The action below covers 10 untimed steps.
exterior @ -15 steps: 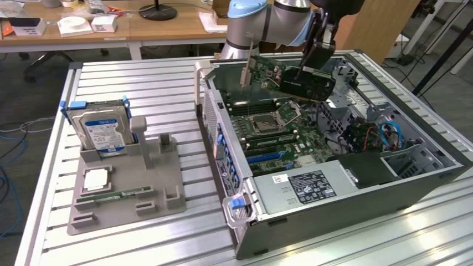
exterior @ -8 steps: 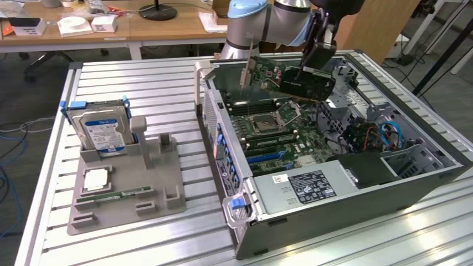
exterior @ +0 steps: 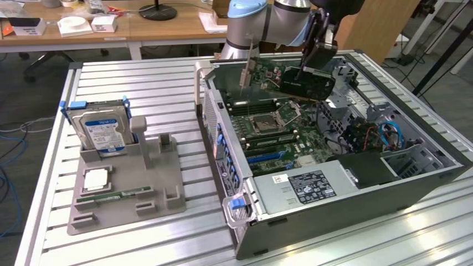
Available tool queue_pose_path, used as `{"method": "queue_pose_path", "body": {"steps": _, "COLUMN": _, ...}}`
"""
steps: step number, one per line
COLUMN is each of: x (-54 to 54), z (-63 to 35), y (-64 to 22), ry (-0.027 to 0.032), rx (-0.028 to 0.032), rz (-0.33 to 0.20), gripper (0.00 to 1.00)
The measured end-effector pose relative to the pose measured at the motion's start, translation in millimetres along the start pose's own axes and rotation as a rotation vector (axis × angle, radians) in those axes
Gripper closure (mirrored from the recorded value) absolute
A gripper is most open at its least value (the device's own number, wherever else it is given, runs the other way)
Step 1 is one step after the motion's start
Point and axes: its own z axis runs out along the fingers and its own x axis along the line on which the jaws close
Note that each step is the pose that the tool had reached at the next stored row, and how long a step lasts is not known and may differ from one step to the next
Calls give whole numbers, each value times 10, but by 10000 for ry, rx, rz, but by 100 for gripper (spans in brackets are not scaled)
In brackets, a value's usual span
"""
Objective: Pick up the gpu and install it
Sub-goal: 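Insert the gpu into the slot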
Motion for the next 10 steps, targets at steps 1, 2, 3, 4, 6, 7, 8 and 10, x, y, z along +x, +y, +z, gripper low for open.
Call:
{"method": "queue_pose_path", "body": {"steps": 1, "x": 0, "z": 0, "y": 0, "ry": 2, "rx": -2, "rz": -53, "gripper": 74}}
{"method": "queue_pose_path", "body": {"steps": 2, "x": 0, "z": 0, "y": 0, "ry": 5, "rx": -3, "rz": -109, "gripper": 74}}
{"method": "queue_pose_path", "body": {"steps": 3, "x": 0, "z": 0, "y": 0, "ry": 8, "rx": -5, "rz": -168, "gripper": 74}}
{"method": "queue_pose_path", "body": {"steps": 4, "x": 0, "z": 0, "y": 0, "ry": 10, "rx": -6, "rz": -234, "gripper": 74}}
{"method": "queue_pose_path", "body": {"steps": 6, "x": 0, "z": 0, "y": 0, "ry": 16, "rx": -10, "rz": -369, "gripper": 74}}
{"method": "queue_pose_path", "body": {"steps": 7, "x": 0, "z": 0, "y": 0, "ry": 20, "rx": -11, "rz": -443, "gripper": 74}}
{"method": "queue_pose_path", "body": {"steps": 8, "x": 0, "z": 0, "y": 0, "ry": 23, "rx": -13, "rz": -517, "gripper": 74}}
{"method": "queue_pose_path", "body": {"steps": 10, "x": 0, "z": 0, "y": 0, "ry": 30, "rx": -17, "rz": -668, "gripper": 74}}
